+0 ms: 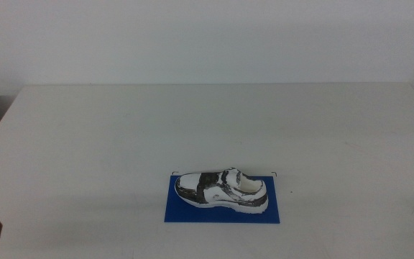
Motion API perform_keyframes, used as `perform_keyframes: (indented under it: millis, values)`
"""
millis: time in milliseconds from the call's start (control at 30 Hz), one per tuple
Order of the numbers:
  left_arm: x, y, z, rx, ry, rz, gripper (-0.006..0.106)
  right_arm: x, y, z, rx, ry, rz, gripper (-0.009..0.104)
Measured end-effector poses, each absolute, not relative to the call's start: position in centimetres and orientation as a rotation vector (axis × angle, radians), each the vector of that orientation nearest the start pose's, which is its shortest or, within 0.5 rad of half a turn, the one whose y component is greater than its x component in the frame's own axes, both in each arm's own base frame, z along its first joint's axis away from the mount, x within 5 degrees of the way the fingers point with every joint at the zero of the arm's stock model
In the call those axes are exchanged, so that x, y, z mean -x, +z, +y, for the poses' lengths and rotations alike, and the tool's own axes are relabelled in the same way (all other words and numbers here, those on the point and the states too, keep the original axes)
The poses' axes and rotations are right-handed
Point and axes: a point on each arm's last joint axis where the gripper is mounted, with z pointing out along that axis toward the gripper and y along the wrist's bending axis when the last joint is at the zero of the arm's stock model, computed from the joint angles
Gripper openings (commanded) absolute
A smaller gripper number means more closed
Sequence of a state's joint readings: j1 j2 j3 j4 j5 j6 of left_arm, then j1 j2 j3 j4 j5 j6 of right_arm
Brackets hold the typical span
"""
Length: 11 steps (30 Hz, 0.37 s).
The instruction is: Use one arm to grab the shoe from the table and place it on the mat.
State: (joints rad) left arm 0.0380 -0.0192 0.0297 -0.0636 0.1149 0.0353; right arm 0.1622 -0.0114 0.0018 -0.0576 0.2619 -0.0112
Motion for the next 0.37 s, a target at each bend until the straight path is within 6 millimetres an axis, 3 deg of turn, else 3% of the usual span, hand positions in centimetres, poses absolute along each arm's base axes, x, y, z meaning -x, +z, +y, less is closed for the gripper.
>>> perform_keyframes:
  millis: [367]
  values:
    - [-5.61, 19.38, 0.15, 0.047, 0.002, 1.608, 0.094, -5.56, 18.77, 0.81, 0.186, 0.061, 1.671, 0.085]
